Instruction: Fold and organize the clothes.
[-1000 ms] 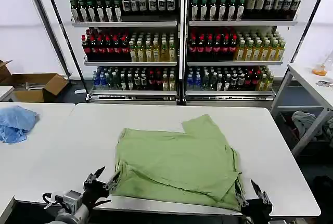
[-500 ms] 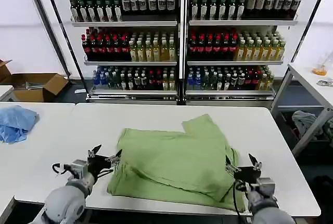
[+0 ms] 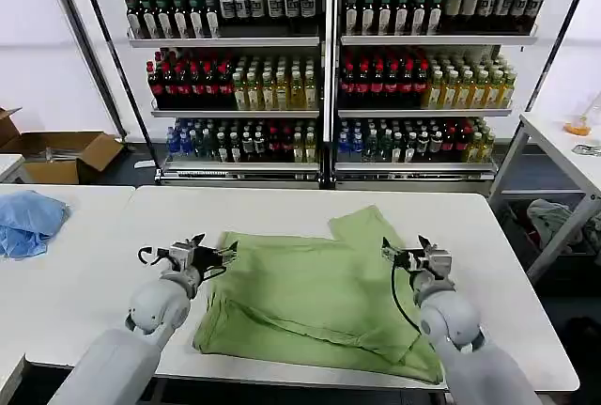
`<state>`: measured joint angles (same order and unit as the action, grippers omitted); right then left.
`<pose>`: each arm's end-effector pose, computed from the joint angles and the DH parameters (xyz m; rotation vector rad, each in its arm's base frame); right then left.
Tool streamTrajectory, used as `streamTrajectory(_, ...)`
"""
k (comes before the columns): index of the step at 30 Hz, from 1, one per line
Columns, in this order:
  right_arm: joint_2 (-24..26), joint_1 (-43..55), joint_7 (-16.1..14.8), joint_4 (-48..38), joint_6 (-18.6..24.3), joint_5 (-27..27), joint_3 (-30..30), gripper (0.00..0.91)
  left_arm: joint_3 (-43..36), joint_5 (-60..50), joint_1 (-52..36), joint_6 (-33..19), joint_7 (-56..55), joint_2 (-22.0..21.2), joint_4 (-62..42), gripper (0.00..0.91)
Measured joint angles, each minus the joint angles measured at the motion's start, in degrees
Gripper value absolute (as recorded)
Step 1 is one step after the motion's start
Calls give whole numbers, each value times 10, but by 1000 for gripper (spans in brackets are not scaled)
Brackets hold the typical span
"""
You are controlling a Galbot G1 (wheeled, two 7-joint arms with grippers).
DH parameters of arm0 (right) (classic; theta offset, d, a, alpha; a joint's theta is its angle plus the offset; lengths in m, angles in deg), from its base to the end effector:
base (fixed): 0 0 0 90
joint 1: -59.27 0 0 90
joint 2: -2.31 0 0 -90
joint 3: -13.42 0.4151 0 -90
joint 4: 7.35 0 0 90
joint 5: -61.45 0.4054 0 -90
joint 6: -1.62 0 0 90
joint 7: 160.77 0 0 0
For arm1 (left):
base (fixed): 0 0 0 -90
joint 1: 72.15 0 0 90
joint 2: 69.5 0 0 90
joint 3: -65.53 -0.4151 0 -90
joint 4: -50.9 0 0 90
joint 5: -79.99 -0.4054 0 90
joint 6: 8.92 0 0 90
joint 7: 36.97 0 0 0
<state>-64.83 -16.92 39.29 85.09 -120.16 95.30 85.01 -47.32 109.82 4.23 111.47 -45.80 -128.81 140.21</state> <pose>0.4726 -0.0367 -0.3125 0.0189 -2.7133 0.0145 0.4670 0.0790 -0.3411 -0.2155 -2.6356 -0.2454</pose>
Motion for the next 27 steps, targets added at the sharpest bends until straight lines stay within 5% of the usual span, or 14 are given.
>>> streamTrajectory(14,-59,139,-9,-179,-6,24,-29,907,-50,5,-84,12,8,-22,-115,907)
streamTrajectory(15,-63,146,-10,-191,-7,25,-29,907,-52,7,-87,12,9,-23,-118,856)
streamTrajectory(16,-67,152,-12,-203,-7,25,-29,907,-54,10,-90,13,10,-24,-122,282)
streamTrajectory(17,-71,158,-13,-215,-7,26,-30,856,-55,12,-92,13,10,-25,-126,151)
streamTrajectory(18,-75,162,-15,-225,-7,26,-30,393,-56,15,-95,13,11,-26,-131,50)
streamTrajectory(20,-82,170,-17,-245,-8,29,-32,0,-58,19,-98,13,12,-28,-136,30)
streamTrajectory(27,-93,184,-22,-287,-10,41,-39,0,-63,33,-99,12,20,-25,-138,20)
